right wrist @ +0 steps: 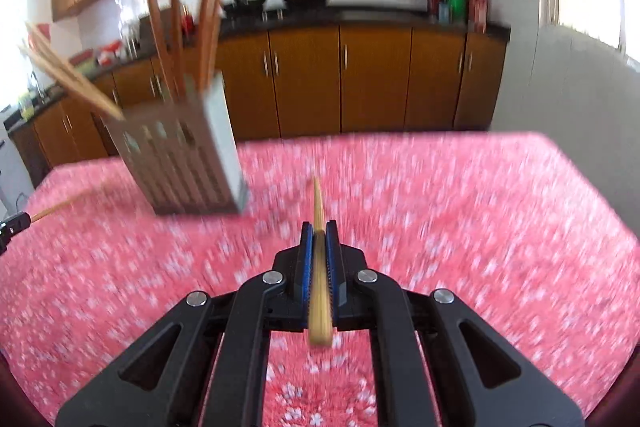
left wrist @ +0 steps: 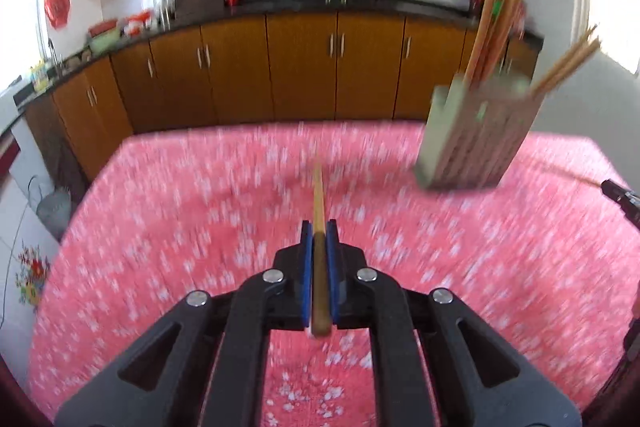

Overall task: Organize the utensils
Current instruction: 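Lift the left tool's chopstick over the holder while the right tool carries its chopstick there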

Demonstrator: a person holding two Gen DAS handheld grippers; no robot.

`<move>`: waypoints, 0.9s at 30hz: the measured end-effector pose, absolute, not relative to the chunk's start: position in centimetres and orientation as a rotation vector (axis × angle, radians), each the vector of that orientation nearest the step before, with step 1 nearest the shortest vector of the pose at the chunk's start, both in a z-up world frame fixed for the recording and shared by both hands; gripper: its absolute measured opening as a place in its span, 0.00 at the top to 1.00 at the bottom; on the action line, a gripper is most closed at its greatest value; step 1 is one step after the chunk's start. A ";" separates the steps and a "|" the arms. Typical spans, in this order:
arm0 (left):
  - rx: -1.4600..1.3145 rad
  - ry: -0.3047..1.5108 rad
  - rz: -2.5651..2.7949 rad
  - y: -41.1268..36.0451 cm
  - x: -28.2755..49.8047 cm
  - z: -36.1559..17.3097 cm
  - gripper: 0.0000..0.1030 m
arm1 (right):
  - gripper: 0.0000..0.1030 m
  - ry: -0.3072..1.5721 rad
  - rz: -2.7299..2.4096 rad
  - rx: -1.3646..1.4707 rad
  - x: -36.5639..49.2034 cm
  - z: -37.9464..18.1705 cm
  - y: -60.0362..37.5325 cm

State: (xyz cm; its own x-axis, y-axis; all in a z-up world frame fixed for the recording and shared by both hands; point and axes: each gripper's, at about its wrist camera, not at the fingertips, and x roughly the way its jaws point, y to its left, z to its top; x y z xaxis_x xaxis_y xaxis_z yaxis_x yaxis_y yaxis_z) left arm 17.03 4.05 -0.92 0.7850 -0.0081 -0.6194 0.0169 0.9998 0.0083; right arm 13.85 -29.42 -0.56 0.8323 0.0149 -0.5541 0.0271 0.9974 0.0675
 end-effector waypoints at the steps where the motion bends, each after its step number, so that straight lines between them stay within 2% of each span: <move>1: -0.001 0.631 -0.024 3.9 16.7 0.7 0.92 | 0.93 0.563 -0.005 0.076 13.7 0.3 -29.5; 4: -0.027 0.577 -0.048 3.8 16.5 3.4 0.92 | 0.93 0.499 0.005 0.089 13.6 2.9 -29.6; 13: -0.047 0.527 -0.095 3.6 15.7 6.9 0.92 | 0.93 0.431 0.036 0.125 13.3 5.5 -29.3; 20: -0.053 0.466 -0.188 1.8 13.6 10.5 0.92 | 0.93 0.340 0.156 0.194 11.9 10.3 -28.5; 27: -0.060 0.330 -0.261 -1.5 12.2 15.3 0.92 | 0.93 0.234 0.270 0.221 10.4 14.6 -26.9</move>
State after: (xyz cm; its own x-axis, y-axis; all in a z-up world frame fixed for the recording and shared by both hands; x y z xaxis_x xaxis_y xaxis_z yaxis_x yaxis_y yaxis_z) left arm 12.19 -1.48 15.26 0.9127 -0.2630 -0.3129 0.2435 0.9647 -0.1007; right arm 10.39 -26.94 14.59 0.9370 0.2878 -0.1978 -0.2368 0.9400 0.2457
